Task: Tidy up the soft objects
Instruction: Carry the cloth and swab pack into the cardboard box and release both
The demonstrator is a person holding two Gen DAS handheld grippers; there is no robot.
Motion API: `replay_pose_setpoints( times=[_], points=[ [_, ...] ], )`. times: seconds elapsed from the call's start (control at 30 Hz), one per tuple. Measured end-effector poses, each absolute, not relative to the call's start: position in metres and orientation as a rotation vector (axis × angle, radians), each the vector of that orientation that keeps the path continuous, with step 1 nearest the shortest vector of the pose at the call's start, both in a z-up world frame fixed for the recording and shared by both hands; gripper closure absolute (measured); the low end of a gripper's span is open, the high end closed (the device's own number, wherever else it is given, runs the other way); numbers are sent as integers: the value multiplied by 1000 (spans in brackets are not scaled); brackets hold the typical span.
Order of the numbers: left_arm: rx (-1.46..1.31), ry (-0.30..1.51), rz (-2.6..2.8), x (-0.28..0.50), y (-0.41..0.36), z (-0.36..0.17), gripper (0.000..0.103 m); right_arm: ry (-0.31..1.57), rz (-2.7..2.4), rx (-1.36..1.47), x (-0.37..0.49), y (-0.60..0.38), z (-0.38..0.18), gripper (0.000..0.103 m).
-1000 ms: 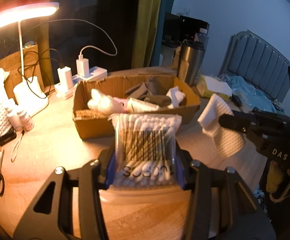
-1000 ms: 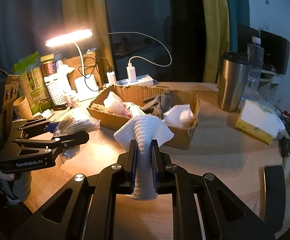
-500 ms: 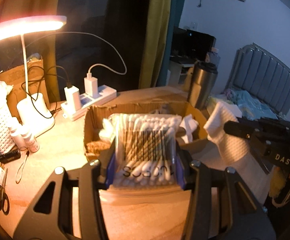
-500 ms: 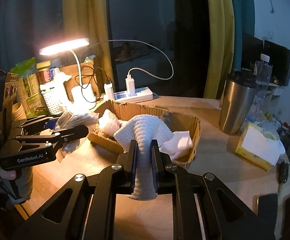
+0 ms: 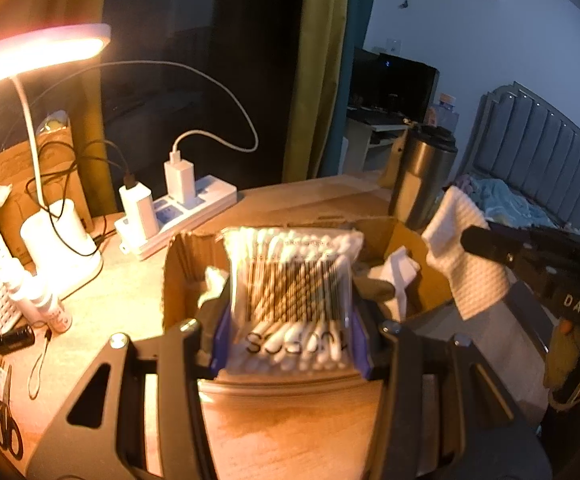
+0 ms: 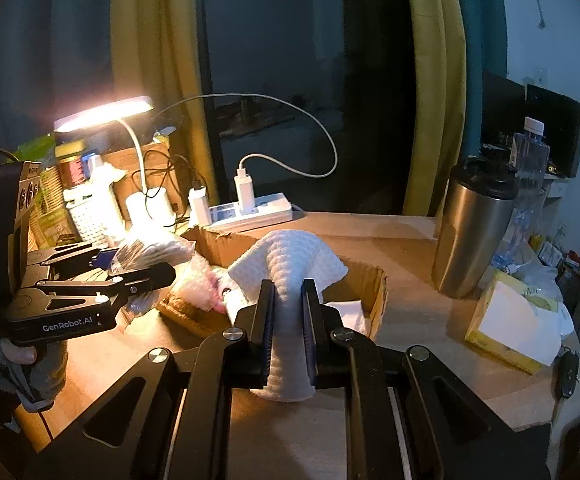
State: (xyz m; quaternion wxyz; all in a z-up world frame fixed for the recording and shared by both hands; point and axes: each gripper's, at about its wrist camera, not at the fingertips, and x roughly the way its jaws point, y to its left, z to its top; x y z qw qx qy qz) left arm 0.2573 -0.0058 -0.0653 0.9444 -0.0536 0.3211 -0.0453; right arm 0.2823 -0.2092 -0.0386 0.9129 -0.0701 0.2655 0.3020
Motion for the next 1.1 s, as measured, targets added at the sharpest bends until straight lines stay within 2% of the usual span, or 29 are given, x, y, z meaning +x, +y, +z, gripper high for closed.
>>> replay_pose_setpoints(
  times=[0.6, 1.1],
  points=[
    [-98, 704, -73, 316, -17, -90, 55, 611, 595, -109, 340, -212, -70, 89],
    [-65, 802, -96, 342, -34, -117, 53, 688, 523, -212, 360, -195, -108, 89]
  ],
)
